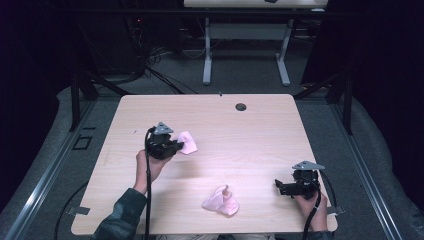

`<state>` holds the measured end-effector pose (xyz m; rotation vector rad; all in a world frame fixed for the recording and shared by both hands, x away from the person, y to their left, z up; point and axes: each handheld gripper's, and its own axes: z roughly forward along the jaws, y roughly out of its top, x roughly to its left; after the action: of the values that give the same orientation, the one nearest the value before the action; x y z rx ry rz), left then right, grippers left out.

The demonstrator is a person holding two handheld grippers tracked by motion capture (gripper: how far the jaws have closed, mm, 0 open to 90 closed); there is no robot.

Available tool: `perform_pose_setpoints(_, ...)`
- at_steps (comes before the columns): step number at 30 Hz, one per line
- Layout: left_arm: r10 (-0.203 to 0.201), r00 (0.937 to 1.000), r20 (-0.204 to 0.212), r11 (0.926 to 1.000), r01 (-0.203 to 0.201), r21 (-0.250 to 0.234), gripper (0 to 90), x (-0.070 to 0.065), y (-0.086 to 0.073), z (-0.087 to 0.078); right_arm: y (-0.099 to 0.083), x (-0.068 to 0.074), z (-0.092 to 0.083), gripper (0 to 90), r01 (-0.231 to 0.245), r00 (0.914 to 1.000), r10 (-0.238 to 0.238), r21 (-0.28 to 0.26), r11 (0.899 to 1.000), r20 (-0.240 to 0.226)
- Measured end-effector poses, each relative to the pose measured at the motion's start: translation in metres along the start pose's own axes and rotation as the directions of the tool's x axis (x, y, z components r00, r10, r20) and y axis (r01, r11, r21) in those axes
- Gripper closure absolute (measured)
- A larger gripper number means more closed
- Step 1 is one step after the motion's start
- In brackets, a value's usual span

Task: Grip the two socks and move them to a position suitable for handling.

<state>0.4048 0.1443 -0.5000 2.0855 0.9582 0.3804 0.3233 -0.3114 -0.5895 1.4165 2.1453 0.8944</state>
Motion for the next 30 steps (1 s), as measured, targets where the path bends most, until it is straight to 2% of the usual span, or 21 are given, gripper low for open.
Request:
perform_pose_setpoints(1, 0.000, 1.0000, 0.000, 1.0000, 0.000, 0.000, 81.5, 0.000, 0.000, 0.000, 0.000, 0.000, 0.000, 0.0, 0.000, 1.0000, 0.000, 0.000, 1.000, 0.000)
perform_pose_setpoints(2, 0.012, 0.9998, 0.018, 0.9999, -0.012, 0.003, 81.4, -0.009, 0.003, 0.007, 0.000, 0.000, 0.000, 0.0, 0.000, 1.0000, 0.000, 0.000, 1.000, 0.000)
perform_pose_setpoints(7, 0.043, 0.9964, 0.073, 0.9978, -0.046, 0.048, 81.3, -0.030, 0.006, 0.032, 0.000, 0.000, 0.000, 0.0, 0.000, 1.0000, 0.000, 0.000, 1.000, 0.000)
perform_pose_setpoints(8, 0.043, 0.9964, 0.073, 0.9978, -0.046, 0.048, 81.3, -0.030, 0.006, 0.032, 0.000, 0.000, 0.000, 0.0, 0.000, 1.0000, 0.000, 0.000, 1.000, 0.000)
perform_pose_setpoints(9, 0.056, 0.9941, 0.092, 0.9959, -0.063, 0.066, 81.3, -0.037, 0.006, 0.041, 0.000, 0.000, 0.000, 0.0, 0.000, 1.0000, 0.000, -0.001, 1.000, -0.001)
perform_pose_setpoints(10, 0.056, 0.9941, 0.092, 0.9959, -0.063, 0.066, 81.3, -0.037, 0.006, 0.041, 0.000, 0.000, 0.000, 0.0, 0.000, 1.0000, 0.000, 0.000, 1.000, 0.000)
perform_pose_setpoints(11, 0.068, 0.9916, 0.110, 0.9933, -0.077, 0.086, 81.3, -0.044, 0.007, 0.051, 0.000, 0.000, 0.000, 0.0, 0.000, 1.0000, 0.000, 0.000, 1.000, -0.001)
perform_pose_setpoints(12, 0.068, 0.9916, 0.110, 0.9933, -0.077, 0.086, 81.2, -0.044, 0.007, 0.051, 0.000, 0.000, 0.000, 0.0, 0.000, 1.0000, 0.000, 0.000, 1.000, -0.001)
perform_pose_setpoints(16, 0.080, 0.9863, 0.144, 0.9864, -0.099, 0.131, 81.0, -0.057, 0.007, 0.071, 0.000, 0.000, 0.000, 0.0, 0.000, 1.0000, 0.000, -0.001, 1.000, -0.001)
perform_pose_setpoints(17, 0.086, 0.9862, 0.142, 0.9848, -0.106, 0.138, 80.9, -0.059, 0.007, 0.076, 0.000, 0.000, 0.000, 0.0, 0.000, 1.0000, 0.000, 0.000, 1.000, 0.000)
perform_pose_setpoints(18, 0.086, 0.9862, 0.142, 0.9848, -0.106, 0.138, 80.8, -0.059, 0.007, 0.076, 0.000, 0.000, 0.000, 0.0, 0.000, 1.0000, 0.000, 0.000, 1.000, 0.000)
perform_pose_setpoints(19, 0.092, 0.9847, 0.148, 0.9807, -0.115, 0.158, 80.7, -0.062, 0.005, 0.084, 0.000, 0.000, 0.000, 0.0, 0.000, 1.0000, 0.000, -0.001, 1.000, 0.000)
perform_pose_setpoints(22, 0.090, 0.9835, 0.157, 0.9771, -0.118, 0.177, 79.8, -0.063, 0.003, 0.090, 0.000, 0.000, 0.000, 0.0, 0.000, 1.0000, 0.000, -0.001, 1.000, -0.001)
perform_pose_setpoints(23, 0.094, 0.9839, 0.152, 0.9734, -0.123, 0.194, 79.4, -0.063, 0.001, 0.096, 0.000, 0.000, 0.000, 0.0, 0.000, 1.0000, 0.000, 0.000, 1.000, -0.001)
perform_pose_setpoints(27, 0.088, 0.9836, 0.157, 0.9717, -0.120, 0.204, 76.8, -0.062, -0.001, 0.100, 0.000, 0.000, 0.000, 0.0, 0.000, 1.0000, 0.000, -0.001, 1.000, 0.000)
perform_pose_setpoints(30, 0.077, 0.9840, 0.161, 0.9726, -0.110, 0.205, 66.5, -0.060, -0.001, 0.100, 0.000, 0.000, 0.000, 0.0, 0.000, 1.0000, 0.000, 0.000, 1.000, -0.001)
